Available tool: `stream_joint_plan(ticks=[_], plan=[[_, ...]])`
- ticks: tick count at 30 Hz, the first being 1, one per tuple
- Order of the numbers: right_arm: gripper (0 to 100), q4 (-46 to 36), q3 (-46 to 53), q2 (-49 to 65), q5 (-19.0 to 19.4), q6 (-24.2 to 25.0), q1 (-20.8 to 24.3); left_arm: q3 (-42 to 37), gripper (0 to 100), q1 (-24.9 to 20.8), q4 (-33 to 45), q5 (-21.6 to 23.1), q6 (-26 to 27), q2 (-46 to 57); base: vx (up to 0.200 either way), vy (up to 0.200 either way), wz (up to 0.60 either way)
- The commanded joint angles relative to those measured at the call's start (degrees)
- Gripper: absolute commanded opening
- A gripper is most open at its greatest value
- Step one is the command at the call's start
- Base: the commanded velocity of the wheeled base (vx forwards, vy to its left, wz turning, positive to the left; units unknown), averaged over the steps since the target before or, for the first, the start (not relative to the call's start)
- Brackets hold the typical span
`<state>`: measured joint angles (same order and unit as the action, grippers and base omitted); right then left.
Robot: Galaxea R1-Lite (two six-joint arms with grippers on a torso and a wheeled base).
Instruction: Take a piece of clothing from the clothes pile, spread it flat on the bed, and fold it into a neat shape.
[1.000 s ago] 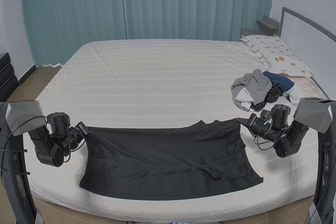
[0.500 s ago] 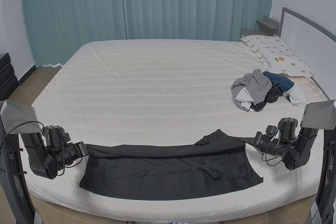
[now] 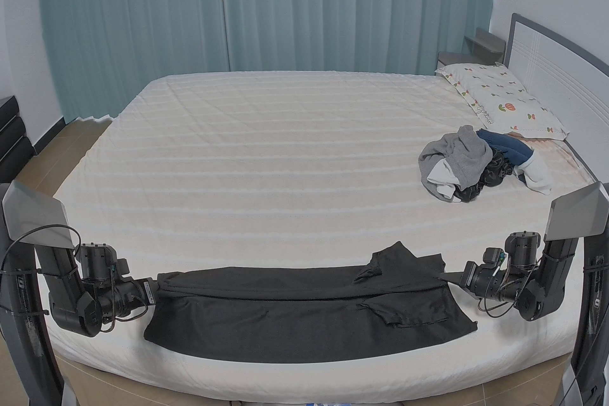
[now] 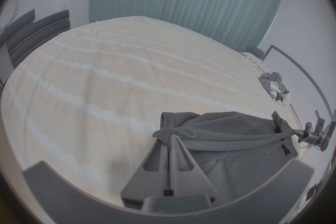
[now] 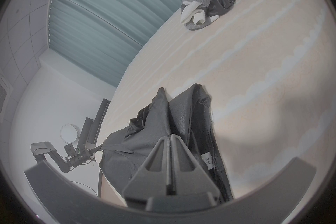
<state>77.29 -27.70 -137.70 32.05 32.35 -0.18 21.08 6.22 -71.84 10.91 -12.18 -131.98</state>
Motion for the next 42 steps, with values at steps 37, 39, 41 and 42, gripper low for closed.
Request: stream_joint_plan(ticks=[37, 39, 41, 42], plan=[[100, 5.5, 4.1, 4.6, -3.2, 12.0, 0.0, 9.1, 100, -0.8, 14.0, 1.7, -18.5, 11.3, 0.0, 0.0, 0.0], [100, 5.7, 4.1, 5.5, -3.7, 12.0, 0.0, 8.9, 100, -1.9, 14.3, 1.6, -18.6, 12.4, 0.0, 0.0, 0.0], [100, 5.2, 3.9, 6.9, -4.5, 11.9, 0.2, 8.8, 100, -2.4, 14.6, 1.6, -18.6, 12.8, 0.0, 0.0, 0.0], [100, 5.2, 3.9, 7.9, -4.8, 11.8, 0.4, 9.0, 100, -2.8, 14.7, 1.5, -18.6, 12.8, 0.0, 0.0, 0.0]])
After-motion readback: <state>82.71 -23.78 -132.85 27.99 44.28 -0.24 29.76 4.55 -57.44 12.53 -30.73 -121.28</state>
